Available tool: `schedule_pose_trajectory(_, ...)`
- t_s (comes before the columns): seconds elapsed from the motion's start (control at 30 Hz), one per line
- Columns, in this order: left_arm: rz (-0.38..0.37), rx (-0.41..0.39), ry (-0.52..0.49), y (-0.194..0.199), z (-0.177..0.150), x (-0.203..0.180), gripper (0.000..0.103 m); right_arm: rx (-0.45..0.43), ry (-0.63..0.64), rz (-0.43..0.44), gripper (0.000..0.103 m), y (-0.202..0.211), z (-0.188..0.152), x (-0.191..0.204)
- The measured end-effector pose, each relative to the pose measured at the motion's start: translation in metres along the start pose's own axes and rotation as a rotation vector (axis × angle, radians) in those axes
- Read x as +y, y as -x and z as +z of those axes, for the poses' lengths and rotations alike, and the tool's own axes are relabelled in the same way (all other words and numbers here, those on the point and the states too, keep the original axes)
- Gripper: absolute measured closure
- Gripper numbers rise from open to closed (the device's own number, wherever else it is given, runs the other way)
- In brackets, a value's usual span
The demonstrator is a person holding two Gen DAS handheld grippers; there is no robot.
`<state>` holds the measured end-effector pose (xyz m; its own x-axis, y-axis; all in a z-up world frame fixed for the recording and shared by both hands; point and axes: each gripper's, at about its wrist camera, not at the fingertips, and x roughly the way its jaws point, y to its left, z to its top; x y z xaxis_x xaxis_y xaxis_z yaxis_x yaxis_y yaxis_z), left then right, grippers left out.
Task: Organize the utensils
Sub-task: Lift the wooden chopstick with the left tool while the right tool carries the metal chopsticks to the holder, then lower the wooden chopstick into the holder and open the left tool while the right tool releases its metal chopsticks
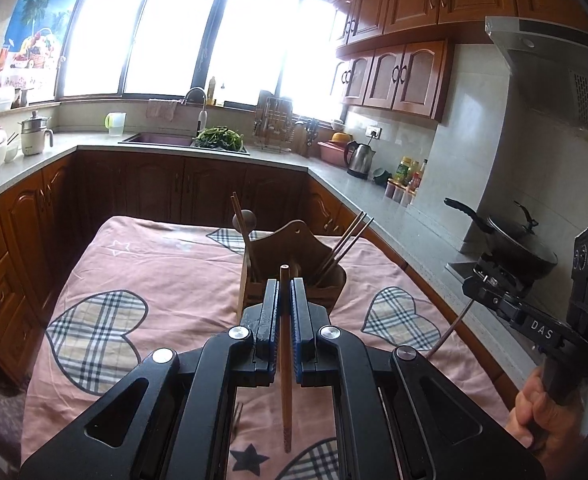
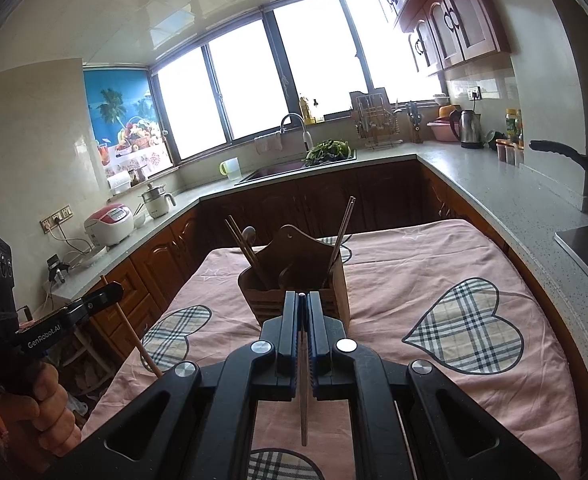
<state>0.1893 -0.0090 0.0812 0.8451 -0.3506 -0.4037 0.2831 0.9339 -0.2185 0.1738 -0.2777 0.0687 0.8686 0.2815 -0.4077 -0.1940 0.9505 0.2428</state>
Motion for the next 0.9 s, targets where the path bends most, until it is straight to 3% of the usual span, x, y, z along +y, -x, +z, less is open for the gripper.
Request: schedule_pose_trajectory(0.9, 0.031, -0.188, -0.038, -0.048, 0.090, -0.002, 0.099, -0.188, 0.003, 0.014, 0.099, -0.040, 0.097, -0.004)
